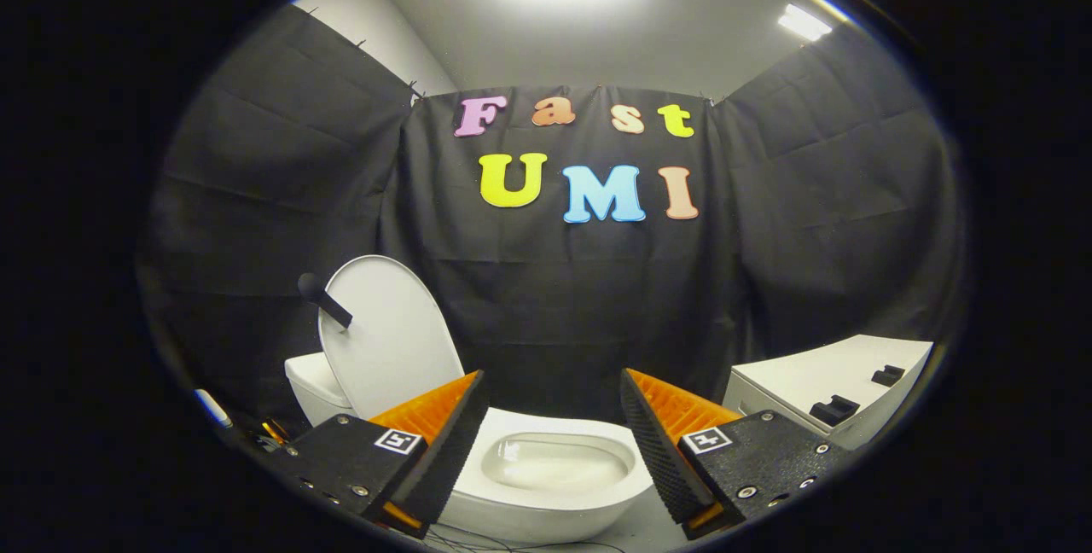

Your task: Open the toilet lid.

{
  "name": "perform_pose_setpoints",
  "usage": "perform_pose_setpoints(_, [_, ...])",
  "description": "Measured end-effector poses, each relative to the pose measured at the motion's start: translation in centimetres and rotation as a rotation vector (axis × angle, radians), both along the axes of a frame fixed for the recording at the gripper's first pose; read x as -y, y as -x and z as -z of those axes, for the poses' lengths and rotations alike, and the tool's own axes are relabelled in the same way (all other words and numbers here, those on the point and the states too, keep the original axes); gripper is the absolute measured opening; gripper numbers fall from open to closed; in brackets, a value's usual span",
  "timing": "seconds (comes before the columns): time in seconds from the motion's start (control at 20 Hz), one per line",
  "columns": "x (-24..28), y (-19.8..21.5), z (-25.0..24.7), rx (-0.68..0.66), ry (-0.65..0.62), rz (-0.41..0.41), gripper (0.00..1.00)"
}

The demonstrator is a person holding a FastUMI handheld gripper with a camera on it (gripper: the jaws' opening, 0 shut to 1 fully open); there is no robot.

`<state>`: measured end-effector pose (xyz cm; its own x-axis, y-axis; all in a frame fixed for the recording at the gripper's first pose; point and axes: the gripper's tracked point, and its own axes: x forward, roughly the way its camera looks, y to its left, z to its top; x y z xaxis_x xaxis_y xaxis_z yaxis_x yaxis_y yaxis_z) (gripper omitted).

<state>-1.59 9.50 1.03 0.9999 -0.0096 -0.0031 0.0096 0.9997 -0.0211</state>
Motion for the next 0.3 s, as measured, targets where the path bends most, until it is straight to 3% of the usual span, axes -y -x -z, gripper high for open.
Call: perform_pose_setpoints(0.3, [0.41,0.20,-0.39,0.012,-0.011,0.009,0.95])
